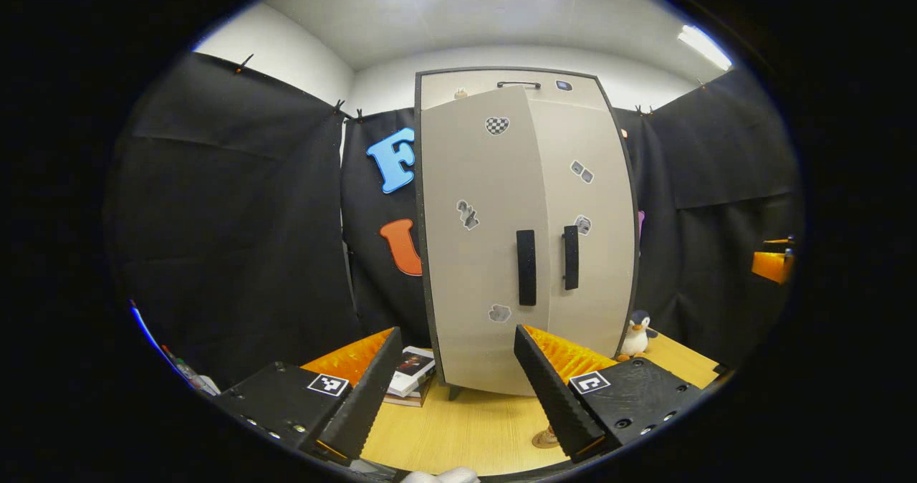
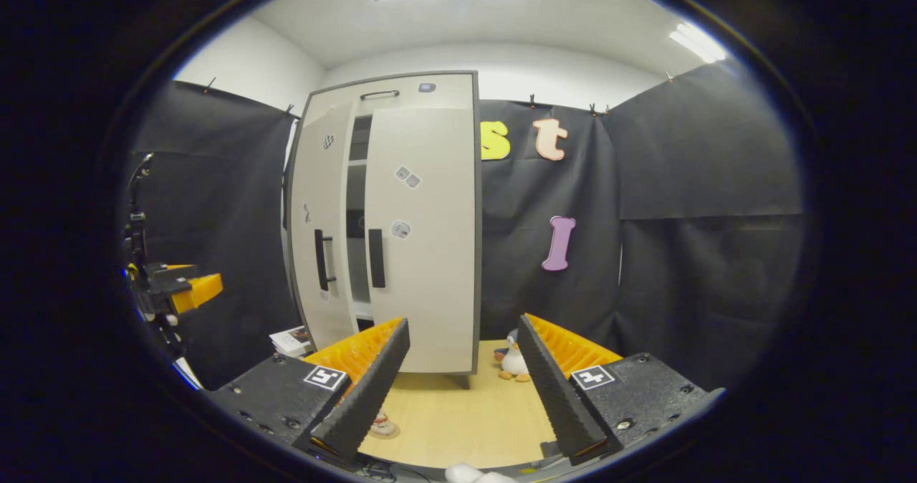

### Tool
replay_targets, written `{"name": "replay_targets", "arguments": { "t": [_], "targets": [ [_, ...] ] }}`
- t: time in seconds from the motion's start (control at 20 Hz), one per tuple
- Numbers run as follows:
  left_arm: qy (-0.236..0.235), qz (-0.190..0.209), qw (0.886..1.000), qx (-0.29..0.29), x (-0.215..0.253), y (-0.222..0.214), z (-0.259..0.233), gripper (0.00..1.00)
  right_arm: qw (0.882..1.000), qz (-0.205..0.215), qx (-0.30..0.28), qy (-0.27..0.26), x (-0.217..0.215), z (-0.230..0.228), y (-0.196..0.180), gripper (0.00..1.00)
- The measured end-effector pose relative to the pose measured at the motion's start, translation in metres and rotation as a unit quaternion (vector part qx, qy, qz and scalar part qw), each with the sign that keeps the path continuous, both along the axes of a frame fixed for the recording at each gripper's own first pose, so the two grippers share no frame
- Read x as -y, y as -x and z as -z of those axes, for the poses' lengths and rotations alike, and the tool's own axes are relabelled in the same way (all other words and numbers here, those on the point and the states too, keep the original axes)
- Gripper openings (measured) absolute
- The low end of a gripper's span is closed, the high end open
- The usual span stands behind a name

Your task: Grasp the bottle in the cabinet with the left hand and place it on the coaster, then close the right door with the right hand and the left door with the left hand.

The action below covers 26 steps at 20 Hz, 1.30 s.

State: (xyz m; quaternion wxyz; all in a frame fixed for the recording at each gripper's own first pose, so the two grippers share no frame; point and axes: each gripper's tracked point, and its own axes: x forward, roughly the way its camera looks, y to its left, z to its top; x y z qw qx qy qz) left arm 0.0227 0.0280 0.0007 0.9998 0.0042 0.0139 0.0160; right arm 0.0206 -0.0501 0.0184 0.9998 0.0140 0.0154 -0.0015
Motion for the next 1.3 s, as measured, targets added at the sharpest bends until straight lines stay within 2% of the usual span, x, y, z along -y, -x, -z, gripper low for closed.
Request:
{"name": "replay_targets", "arguments": {
  "t": [0.3, 0.45, 1.3],
  "targets": [
    [0.001, 0.000, 1.000, -0.011, 0.008, 0.036, 0.014, 0.95, 1.000, -0.001, -0.002, 0.003, -0.011, 0.012, 0.012, 0.99],
    [0.014, 0.003, 1.000, -0.021, 0.012, 0.040, 0.019, 0.96, 1.000, -0.005, -0.007, 0.009, -0.016, 0.019, 0.016, 0.99],
    [0.011, -0.011, 1.000, -0.011, 0.011, 0.053, 0.005, 0.96, 1.000, -0.016, 0.001, 0.006, -0.018, 0.015, 0.025, 0.99]
  ]
}}
